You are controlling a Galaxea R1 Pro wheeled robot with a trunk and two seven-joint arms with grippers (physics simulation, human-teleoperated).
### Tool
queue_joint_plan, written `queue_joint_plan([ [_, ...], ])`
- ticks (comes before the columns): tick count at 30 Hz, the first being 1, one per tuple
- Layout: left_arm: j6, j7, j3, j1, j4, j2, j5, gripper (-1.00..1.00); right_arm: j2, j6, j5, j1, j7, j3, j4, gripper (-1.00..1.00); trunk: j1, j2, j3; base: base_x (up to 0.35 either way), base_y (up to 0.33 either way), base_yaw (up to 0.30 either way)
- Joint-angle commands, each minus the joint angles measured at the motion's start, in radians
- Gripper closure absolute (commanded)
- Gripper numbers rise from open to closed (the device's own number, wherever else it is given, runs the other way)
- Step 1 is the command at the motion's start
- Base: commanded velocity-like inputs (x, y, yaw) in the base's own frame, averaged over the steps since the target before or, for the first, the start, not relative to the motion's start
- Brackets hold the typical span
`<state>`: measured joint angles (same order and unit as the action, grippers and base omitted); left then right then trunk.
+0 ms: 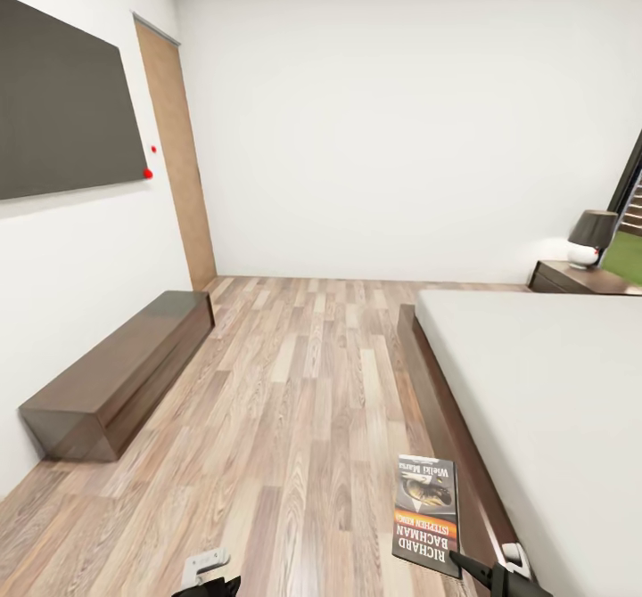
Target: In the bedroom, move the book from the bed onto either nightstand, and place the two sandals side by side next to the bed.
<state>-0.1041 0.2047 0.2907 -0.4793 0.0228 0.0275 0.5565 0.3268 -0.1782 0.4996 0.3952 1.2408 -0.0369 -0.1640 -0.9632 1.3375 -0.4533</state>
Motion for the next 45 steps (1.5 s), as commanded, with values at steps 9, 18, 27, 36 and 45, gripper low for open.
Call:
queue_joint_plan([
  [9, -0.003, 0.004, 0.008, -0.001, -0.001, 0.000, 0.010, -1.00, 0.000, -0.010, 0.000, 0.001, 0.003, -0.004, 0.000, 1.00, 0.000, 0.001, -0.001, 0.314, 0.000, 0.000],
  [18, -0.003, 0.004, 0.008, -0.001, -0.001, 0.000, 0.010, -1.00, 0.000, -0.010, 0.000, 0.001, 0.002, -0.004, 0.000, 1.00, 0.000, 0.001, -0.001, 0.331, 0.000, 0.000],
  [27, -0.003, 0.004, 0.008, -0.001, -0.001, 0.000, 0.010, -1.00, 0.000, -0.010, 0.000, 0.001, 0.002, -0.004, 0.000, 1.00, 0.000, 0.001, -0.001, 0.332, 0.000, 0.000],
  [36, -0.003, 0.004, 0.008, -0.001, -0.001, 0.000, 0.010, -1.00, 0.000, -0.010, 0.000, 0.001, 0.002, -0.004, 0.000, 1.00, 0.000, 0.001, -0.001, 0.332, 0.000, 0.000],
  [45, -0.003, 0.004, 0.008, -0.001, -0.001, 0.000, 0.010, -1.00, 0.000, 0.046, 0.000, 0.001, 0.003, -0.004, 0.014, 1.00, 0.000, 0.001, -0.001, 0.332, 0.000, 0.000],
])
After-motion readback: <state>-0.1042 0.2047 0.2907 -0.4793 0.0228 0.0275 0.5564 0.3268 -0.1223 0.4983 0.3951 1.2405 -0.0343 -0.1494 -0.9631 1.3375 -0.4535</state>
